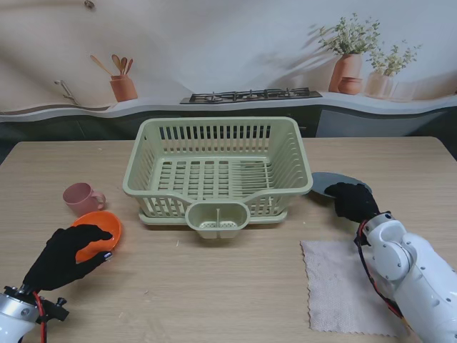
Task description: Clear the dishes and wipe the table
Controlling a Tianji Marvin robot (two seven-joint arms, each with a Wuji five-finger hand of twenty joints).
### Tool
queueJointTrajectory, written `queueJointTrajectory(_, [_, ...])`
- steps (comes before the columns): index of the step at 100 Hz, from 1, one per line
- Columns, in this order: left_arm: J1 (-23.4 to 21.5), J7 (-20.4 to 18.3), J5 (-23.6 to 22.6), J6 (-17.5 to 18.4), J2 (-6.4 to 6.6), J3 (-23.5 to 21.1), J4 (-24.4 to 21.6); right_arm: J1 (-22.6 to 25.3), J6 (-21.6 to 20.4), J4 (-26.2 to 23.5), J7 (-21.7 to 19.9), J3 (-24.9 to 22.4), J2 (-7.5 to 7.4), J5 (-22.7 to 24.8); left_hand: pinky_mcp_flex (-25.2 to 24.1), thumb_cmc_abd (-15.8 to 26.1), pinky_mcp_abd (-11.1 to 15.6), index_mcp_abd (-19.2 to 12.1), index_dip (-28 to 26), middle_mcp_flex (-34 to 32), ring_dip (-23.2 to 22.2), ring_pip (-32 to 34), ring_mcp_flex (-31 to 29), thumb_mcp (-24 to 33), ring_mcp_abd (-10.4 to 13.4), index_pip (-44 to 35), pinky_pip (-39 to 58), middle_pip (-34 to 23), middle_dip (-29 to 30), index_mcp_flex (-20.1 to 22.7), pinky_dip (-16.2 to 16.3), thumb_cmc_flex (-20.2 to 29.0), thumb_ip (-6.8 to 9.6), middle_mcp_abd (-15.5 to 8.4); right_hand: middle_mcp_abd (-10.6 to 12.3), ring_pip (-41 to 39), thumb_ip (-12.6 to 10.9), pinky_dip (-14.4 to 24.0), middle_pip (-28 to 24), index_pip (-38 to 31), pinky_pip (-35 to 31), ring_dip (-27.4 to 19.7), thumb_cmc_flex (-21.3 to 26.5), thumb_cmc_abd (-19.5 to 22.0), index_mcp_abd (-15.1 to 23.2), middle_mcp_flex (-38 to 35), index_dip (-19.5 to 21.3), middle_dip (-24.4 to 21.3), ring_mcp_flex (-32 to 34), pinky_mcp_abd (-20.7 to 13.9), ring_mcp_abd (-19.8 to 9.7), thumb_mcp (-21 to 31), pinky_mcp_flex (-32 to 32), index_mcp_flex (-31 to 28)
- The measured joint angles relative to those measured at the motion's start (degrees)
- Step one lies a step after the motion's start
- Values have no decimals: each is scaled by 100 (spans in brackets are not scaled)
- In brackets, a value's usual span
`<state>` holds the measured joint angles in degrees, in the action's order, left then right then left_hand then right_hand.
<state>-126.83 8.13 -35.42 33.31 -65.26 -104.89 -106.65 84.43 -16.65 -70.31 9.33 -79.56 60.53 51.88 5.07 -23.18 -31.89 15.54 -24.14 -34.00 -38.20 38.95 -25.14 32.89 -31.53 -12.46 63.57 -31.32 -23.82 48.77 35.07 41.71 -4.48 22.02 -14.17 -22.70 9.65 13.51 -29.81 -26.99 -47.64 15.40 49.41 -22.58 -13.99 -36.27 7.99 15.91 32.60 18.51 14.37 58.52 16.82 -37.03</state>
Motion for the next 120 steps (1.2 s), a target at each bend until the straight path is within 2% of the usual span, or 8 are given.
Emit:
queueJointTrajectory(17, [4,9,-5,1,0,1,4,5,3,-64,359,-56,26,76,-1,0,0,0,0,0,0,0,0,0,0,0,0,0,0,0,0,0,0,0,-338,-301,13,-29,-143,27,-441,91,1,-146,-189,-554,0,86,825,351,373,132,970,-422])
queueJointTrajectory(26, [4,9,-4,1,0,1,5,23,21,-82,580,-86,48,113,-1,0,0,0,0,0,0,0,0,0,0,0,0,0,0,0,0,0,0,-1,-497,-603,253,-80,-354,28,-734,219,0,-230,-272,-789,-6,158,1176,453,565,215,1493,-642])
queueJointTrajectory(51, [4,9,-1,1,0,1,6,121,22,-180,936,-259,132,91,-1,0,0,0,0,0,0,0,0,0,0,0,0,0,0,0,0,0,0,-2,-696,-1126,383,-164,-504,-160,-1207,360,1,-483,-393,-1191,-2,221,1690,517,700,369,2250,-1034])
queueJointTrajectory(62, [4,12,-1,3,0,1,11,167,-11,-218,1095,-345,168,70,-3,0,0,0,0,0,0,0,0,0,1,0,0,0,0,0,0,0,0,-2,-730,-1160,387,-169,-504,-437,-1407,365,1,-567,-430,-1230,91,221,1767,522,700,402,2368,-1115])
queueJointTrajectory(64, [4,13,-1,4,0,1,12,175,-19,-225,1122,-361,174,70,-3,0,0,0,0,0,0,0,0,0,0,0,0,0,0,0,0,0,0,-2,-744,-1190,495,-169,-514,-479,-1421,365,0,-569,-433,-1269,119,221,1773,522,700,408,2401,-1148])
queueJointTrajectory(72, [4,15,-3,8,0,1,16,199,-56,-247,1241,-423,194,70,-4,0,0,0,0,0,0,0,0,0,1,0,0,0,0,0,0,0,0,-2,-782,-1215,510,-172,-514,-541,-1491,366,0,-629,-465,-1274,150,221,1824,522,700,421,2478,-1221])
queueJointTrajectory(77, [5,17,-4,11,0,0,19,215,-79,-271,1285,-466,207,61,-5,0,0,0,0,0,0,0,0,0,1,0,0,0,0,0,0,0,0,-2,-794,-1217,615,-215,-514,-542,-1554,366,1,-634,-480,-1275,151,221,1828,522,700,449,2498,-1226])
queueJointTrajectory(120, [7,36,-6,16,-1,-1,25,220,-470,-562,1495,-760,256,48,-6,0,0,0,0,0,0,0,0,0,1,0,0,1,0,0,0,0,0,-3,-815,-1273,678,-345,-523,-559,-1710,366,1,-752,-495,-1377,151,221,1946,522,701,480,2622,-1330])
